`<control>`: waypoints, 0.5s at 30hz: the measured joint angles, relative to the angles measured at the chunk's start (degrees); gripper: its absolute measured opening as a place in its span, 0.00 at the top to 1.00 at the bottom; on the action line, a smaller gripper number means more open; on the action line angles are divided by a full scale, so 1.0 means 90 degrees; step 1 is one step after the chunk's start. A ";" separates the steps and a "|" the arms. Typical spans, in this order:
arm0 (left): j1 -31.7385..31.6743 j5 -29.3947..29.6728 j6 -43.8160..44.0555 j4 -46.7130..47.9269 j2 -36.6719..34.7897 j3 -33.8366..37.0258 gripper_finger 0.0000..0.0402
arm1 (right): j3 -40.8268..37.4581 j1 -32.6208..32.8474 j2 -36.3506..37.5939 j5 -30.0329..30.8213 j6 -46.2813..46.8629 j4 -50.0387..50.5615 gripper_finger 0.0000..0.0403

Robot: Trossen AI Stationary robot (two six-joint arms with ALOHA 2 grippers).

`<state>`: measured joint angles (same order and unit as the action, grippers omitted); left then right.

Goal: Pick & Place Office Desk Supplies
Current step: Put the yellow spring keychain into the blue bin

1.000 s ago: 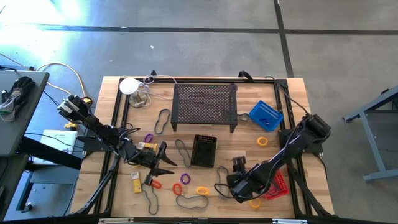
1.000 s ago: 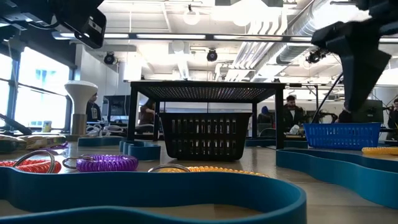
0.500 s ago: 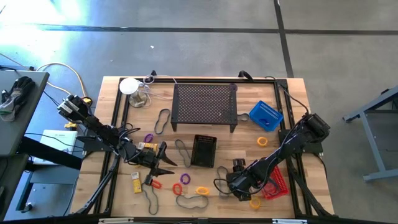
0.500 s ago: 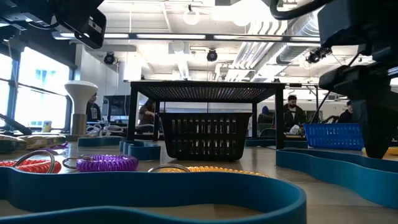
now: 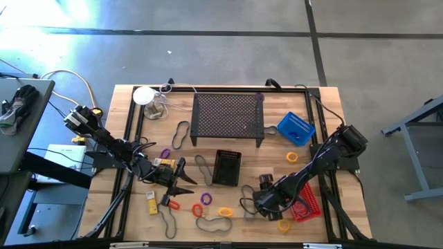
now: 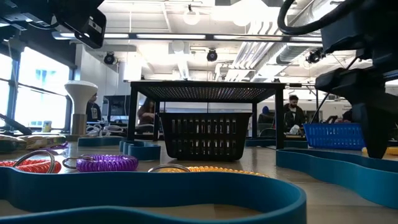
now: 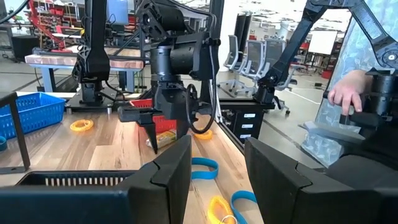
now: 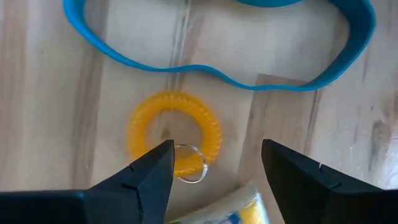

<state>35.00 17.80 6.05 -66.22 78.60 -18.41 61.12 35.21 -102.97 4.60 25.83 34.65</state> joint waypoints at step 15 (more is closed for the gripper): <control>0.0053 -0.0002 0.0585 0.0083 0.0001 0.0002 0.64 | 0.0010 -0.0012 -0.0158 0.0350 0.0055 0.0457 0.51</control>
<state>35.48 17.78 11.31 -65.46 78.61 -18.39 61.21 35.10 -104.40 7.74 26.32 38.76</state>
